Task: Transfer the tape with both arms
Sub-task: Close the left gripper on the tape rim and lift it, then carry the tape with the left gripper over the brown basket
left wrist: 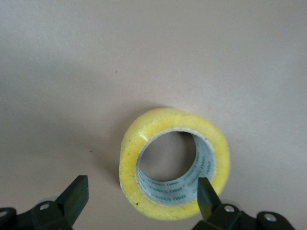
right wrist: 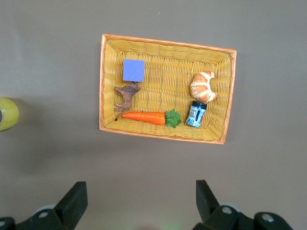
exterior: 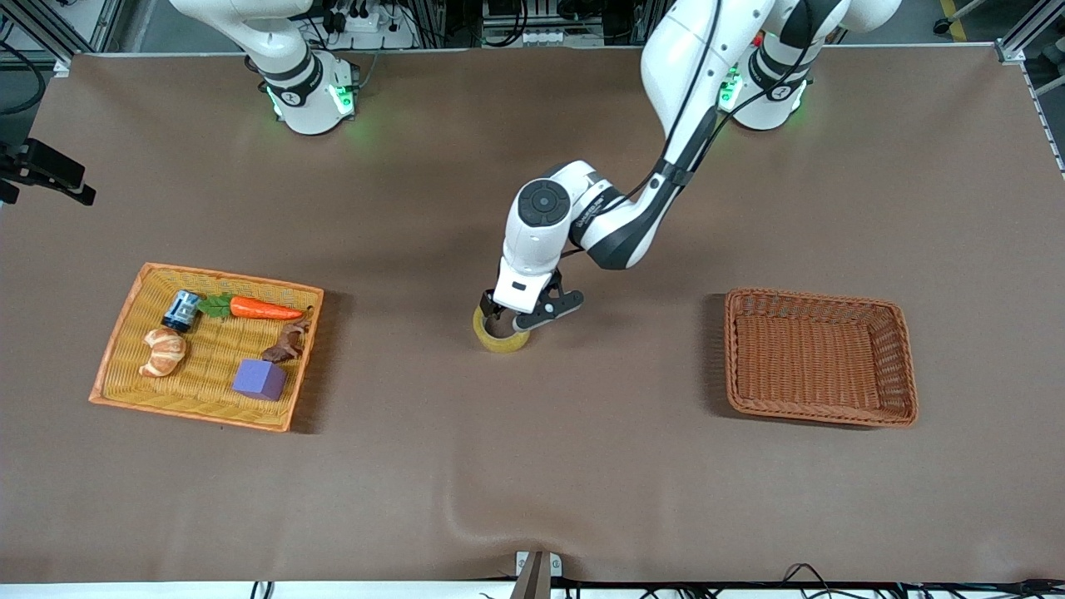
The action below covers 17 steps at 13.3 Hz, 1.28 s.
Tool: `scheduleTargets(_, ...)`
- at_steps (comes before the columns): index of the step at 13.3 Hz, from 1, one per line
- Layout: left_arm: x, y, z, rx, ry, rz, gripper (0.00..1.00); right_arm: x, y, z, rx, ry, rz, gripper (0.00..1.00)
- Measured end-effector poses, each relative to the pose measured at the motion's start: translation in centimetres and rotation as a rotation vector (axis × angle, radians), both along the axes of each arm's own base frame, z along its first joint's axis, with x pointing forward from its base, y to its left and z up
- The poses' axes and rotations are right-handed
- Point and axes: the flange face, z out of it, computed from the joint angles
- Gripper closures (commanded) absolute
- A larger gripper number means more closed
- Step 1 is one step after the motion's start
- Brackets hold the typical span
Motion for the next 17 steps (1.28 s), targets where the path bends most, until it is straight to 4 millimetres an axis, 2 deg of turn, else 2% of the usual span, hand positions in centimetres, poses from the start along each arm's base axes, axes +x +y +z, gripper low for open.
scheduleTargets(2,0.0,0.0,-1.3,0.004,0.001,0.001,0.25,0.0,0.0,0.0,0.000,0.000,0.000,0.00)
scheduleTargets(3,0.1,0.1,-1.7,0.006,0.001,0.003,0.41,-0.1,0.1,0.0,0.000,0.004,0.001,0.00)
scheduleTargets(5,0.2,0.2,-2.1,0.007,0.001,0.007,0.93,0.0,0.2,0.0,0.000,0.003,0.003,0.00)
scheduleTargets(6,0.1,0.2,-2.4,0.008,0.003,0.014,1.00,0.1,0.2,0.1,-0.001,-0.006,0.004,0.00)
scheduleTargets(11,-0.4,-0.2,-2.6,0.067,-0.050,-0.040,1.00,0.4,0.4,0.3,-0.003,-0.031,0.009,0.00)
scheduleTargets(13,0.5,0.5,-2.0,0.086,-0.052,0.014,1.00,0.4,0.4,0.3,-0.003,-0.031,0.009,0.00)
scheduleTargets(14,1.7,1.4,-0.4,0.100,-0.060,0.046,1.00,0.4,0.4,0.2,-0.003,-0.031,0.009,0.00)
scheduleTargets(15,3.2,2.5,2.4,0.108,-0.070,0.077,1.00,0.4,0.4,0.2,-0.003,-0.030,0.010,0.00)
scheduleTargets(17,5.7,5.7,9.9,0.109,-0.086,0.139,1.00,0.4,0.4,0.1,-0.003,-0.028,0.013,0.00)
